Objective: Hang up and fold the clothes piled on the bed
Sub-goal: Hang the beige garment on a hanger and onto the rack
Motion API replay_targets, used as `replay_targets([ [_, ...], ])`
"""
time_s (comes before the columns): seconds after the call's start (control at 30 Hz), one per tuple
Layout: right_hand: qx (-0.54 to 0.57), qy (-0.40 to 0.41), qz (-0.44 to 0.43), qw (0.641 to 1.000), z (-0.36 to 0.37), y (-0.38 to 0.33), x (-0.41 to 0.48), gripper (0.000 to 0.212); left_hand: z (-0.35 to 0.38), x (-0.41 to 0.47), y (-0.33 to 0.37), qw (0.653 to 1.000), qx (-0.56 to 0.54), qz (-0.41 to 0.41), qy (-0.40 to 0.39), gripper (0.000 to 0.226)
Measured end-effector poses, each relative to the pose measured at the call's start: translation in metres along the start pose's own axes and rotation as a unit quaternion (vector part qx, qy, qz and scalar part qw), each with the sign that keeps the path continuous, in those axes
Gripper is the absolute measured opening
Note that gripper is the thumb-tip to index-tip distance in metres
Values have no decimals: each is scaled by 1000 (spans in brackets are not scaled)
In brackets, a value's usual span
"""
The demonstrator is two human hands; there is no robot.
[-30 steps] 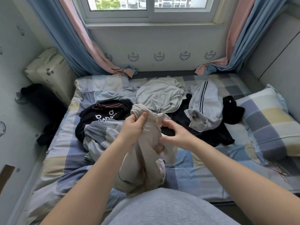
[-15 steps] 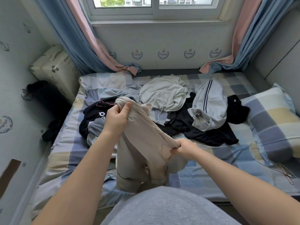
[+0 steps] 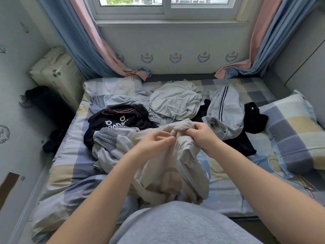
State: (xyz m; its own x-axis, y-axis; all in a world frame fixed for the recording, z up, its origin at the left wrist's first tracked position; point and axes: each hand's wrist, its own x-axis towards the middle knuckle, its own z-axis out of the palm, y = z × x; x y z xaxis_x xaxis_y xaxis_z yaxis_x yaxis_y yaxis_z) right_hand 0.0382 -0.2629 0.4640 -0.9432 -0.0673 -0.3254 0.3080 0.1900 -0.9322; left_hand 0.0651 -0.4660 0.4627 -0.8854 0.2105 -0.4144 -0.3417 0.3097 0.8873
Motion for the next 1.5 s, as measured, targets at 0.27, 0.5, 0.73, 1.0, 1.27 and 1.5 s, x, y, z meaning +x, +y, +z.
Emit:
replay_targets([
  [0.27, 216, -89, 26, 972, 24, -27, -14, 24, 33, 3, -4, 986, -57, 143, 70, 36],
  [0.5, -65, -100, -38, 992, 7, 11, -11, 66, 7, 11, -4, 958, -237, 41, 155, 13],
  [0.73, -254, -82, 51, 962, 24, 70, -5, 25, -1, 9, 11, 925, -368, -16, 93, 29],
  [1.0, -227, 29, -28, 973, -11, 45, 0, 25, -37, 17, -3, 958, -132, -33, 251, 34],
  [1.27, 44, 77, 7, 996, -13, -14, -2, 26, -2, 16, -22, 996, 51, 8, 68, 75],
  [1.5, 175, 94, -11, 980, -6, -35, -7, 22, 30, 17, -35, 995, 96, -11, -16, 43],
])
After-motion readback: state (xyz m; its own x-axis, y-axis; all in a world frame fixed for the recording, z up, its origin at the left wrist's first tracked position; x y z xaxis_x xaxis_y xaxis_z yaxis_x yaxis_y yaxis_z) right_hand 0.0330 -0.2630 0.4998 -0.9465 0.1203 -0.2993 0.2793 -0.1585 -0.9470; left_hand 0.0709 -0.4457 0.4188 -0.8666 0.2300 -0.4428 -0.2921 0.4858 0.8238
